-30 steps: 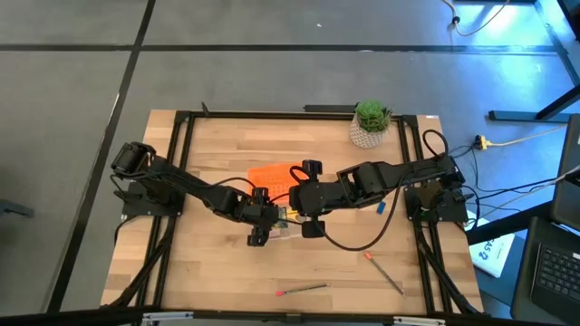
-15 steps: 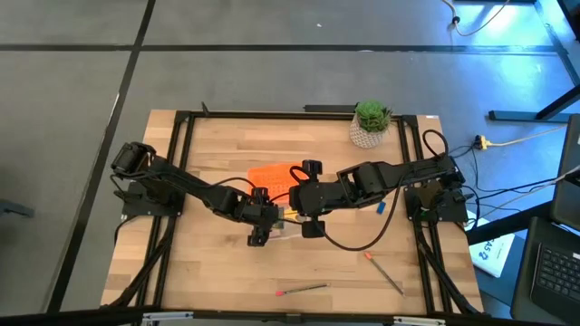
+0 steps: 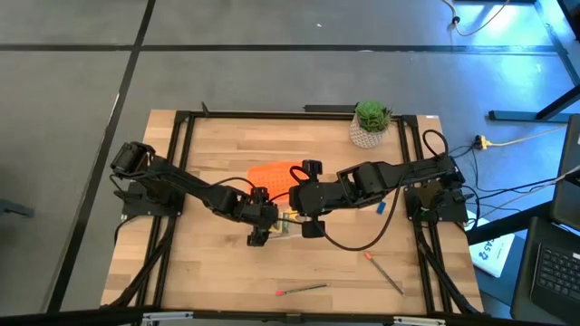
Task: Pack school essentials
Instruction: Put the right black pencil into the supply box
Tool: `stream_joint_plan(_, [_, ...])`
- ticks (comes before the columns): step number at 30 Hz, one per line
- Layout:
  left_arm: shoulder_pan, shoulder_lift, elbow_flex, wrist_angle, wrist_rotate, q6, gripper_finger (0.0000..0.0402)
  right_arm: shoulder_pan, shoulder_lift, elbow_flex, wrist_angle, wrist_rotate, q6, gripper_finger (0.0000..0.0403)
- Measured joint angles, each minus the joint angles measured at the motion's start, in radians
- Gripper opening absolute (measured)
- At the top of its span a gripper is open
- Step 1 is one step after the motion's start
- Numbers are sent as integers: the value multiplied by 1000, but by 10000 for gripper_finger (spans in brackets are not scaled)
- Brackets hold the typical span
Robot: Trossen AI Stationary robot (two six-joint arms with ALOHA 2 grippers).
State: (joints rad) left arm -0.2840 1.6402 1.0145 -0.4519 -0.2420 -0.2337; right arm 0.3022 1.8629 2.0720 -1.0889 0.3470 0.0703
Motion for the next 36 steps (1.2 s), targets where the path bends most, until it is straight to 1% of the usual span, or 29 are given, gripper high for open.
stream_joint_plan(5, [-8, -20, 0, -33, 16, 0, 395, 0, 0, 0, 0, 0, 0, 99])
stream_joint_plan(8, [-25, -61, 0, -57, 30, -10, 395, 0, 0, 0, 6, 0, 0, 99])
stream_joint_plan(13, [-67, -155, 0, -71, 16, -22, 395, 0, 0, 0, 10, 0, 0, 99])
stream_joint_plan(15, [-92, -190, 0, -75, 3, -24, 395, 0, 0, 0, 16, 0, 1, 99])
stream_joint_plan(18, [-138, -236, 0, -93, -51, -29, 395, 0, 0, 0, 25, 0, -1, 99])
stream_joint_plan(21, [-186, -271, 0, -114, -126, -73, 395, 0, 0, 0, 57, -5, 33, 99])
stream_joint_plan(23, [-223, -291, 0, -135, -153, -110, 395, 0, 0, 0, 79, -19, 59, 99])
stream_joint_plan(26, [-276, -310, 0, -158, -178, -153, 395, 0, 0, 0, 73, -84, 96, 99])
stream_joint_plan(29, [-315, -316, 0, -178, -212, -192, 395, 0, 0, 0, 34, -186, 122, 99])
stream_joint_plan(31, [-336, -318, 0, -206, -224, -220, 395, 2, 0, 0, 9, -233, 155, 99])
stream_joint_plan(33, [-348, -320, 0, -212, -231, -252, 395, 12, 0, 0, -31, -257, 192, 99])
stream_joint_plan(36, [-365, -319, 0, -224, -255, -286, 395, 40, 0, 0, -108, -265, 269, 93])
